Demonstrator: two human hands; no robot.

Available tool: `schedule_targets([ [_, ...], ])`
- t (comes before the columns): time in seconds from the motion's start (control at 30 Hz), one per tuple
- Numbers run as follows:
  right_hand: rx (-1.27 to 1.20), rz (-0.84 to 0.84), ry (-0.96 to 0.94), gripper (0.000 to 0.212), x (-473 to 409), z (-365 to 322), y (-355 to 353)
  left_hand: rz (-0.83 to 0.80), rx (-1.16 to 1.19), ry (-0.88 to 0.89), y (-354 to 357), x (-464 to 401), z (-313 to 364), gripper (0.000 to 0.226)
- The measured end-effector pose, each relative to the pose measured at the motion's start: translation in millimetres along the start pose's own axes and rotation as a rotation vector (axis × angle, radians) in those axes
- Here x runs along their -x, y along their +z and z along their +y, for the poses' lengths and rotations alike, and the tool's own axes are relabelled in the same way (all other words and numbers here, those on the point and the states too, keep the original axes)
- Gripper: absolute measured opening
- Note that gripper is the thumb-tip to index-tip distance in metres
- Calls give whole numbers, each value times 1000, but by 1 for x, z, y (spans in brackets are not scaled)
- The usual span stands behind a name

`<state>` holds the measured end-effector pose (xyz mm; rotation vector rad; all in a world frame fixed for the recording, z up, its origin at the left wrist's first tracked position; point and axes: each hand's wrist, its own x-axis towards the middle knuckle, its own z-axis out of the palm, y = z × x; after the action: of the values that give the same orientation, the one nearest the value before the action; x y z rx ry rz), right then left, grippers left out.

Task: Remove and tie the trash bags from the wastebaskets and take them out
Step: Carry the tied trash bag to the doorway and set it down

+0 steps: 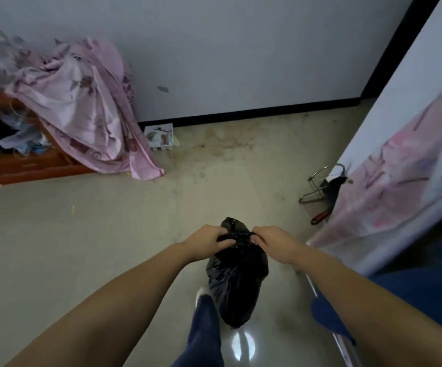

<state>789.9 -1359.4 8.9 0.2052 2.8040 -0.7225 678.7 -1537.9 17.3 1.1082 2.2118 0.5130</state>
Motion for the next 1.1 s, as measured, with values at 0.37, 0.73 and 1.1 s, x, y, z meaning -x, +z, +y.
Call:
schedule_targets([
  [0.37,-57,124,184,25,-209,90,-139,-86,-154,168,-175,-265,-21,34],
  [0.73,-16,129,226,25,-375,283,-288,-138,-153,254,-256,-557,29,32],
  [1.1,-26,162,292,24,-537,460,-429,-160,-192,320,-335,-835,76,36],
])
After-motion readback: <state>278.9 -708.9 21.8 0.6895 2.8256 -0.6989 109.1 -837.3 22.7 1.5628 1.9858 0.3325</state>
